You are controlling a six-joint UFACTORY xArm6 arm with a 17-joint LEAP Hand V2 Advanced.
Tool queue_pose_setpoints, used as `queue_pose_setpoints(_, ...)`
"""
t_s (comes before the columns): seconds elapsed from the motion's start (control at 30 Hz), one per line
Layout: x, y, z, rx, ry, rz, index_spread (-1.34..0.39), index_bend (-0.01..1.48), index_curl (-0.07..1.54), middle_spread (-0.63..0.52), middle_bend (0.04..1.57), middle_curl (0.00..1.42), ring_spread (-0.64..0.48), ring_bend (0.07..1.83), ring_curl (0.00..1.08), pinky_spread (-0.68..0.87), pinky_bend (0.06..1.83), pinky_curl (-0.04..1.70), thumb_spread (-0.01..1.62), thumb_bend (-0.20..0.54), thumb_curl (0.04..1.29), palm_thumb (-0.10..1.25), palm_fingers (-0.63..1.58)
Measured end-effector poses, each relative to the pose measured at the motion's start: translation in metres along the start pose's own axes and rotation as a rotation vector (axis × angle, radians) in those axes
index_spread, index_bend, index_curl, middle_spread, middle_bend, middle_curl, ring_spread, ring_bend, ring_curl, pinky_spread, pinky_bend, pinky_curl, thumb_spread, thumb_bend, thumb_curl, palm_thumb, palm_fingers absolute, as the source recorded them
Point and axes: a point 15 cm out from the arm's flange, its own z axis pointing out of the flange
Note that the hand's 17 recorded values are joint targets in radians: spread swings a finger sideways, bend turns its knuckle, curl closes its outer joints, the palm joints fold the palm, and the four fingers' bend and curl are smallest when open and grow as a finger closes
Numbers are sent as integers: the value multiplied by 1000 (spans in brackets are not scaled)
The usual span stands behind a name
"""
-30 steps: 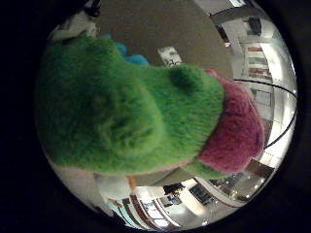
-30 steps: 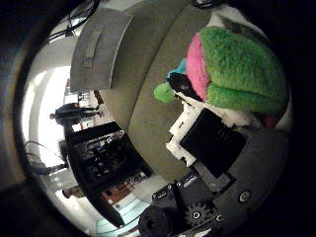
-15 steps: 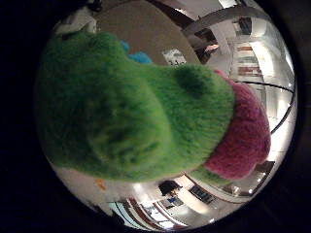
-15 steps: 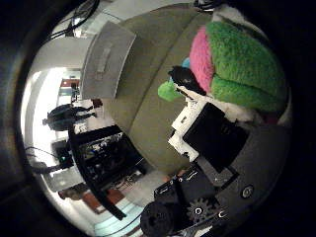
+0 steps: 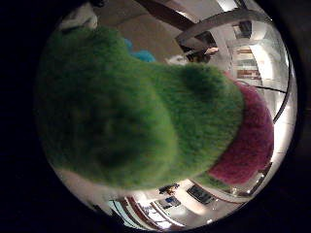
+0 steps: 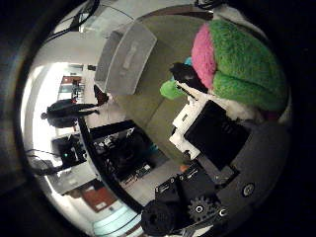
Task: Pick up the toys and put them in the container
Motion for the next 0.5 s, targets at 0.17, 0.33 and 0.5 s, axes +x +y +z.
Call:
queue_pose_setpoints(0.17,-43,-30,-33,33,15,-72,-294,1053,980,-192,1229,972,-320,1240,999,-259,1249,1121,1075,-18,396,935,1024)
queue_pose_setpoints(0.33,-99,-75,-64,90,13,-150,-293,1045,977,-194,1216,979,-321,1231,1006,-264,1237,1134,1080,-19,393,928,1037)
queue_pose_setpoints(0.5,-157,-115,-89,117,1,-219,-294,1030,977,-194,1209,979,-325,1220,1011,-267,1219,1144,1085,-18,393,921,1050)
